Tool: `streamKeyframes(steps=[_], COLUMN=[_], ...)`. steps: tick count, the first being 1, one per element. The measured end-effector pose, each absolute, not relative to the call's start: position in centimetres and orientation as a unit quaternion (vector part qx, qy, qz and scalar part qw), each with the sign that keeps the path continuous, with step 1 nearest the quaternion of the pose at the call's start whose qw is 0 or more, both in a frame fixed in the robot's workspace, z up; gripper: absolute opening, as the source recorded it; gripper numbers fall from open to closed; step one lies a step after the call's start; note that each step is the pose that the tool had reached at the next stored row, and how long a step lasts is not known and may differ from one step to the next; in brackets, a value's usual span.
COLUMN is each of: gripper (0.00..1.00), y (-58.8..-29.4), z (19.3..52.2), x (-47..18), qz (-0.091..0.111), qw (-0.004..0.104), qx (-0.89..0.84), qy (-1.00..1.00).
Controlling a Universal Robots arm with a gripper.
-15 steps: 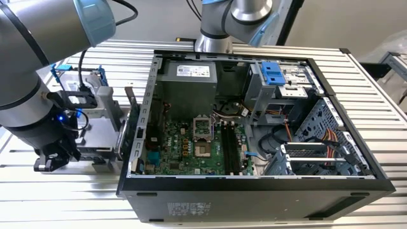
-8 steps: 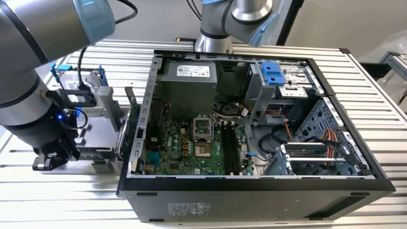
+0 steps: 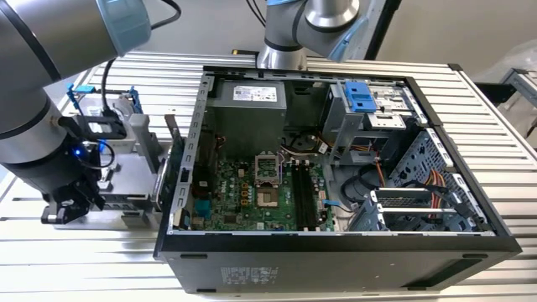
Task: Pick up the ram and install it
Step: 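Pick up the ram and move it above insertion slot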
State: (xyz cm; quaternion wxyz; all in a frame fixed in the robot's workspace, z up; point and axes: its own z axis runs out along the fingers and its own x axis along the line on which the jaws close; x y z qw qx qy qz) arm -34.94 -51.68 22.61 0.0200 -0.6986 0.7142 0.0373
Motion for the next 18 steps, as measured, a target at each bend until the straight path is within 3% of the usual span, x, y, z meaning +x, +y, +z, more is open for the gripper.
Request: streamKeyframes(steps=[18], gripper=[0.0], y=[-51.7], z=[24.0], x=[-35.0], qz=[0.037], qw=[0.02], qx=[-0.699], qy=[0.714])
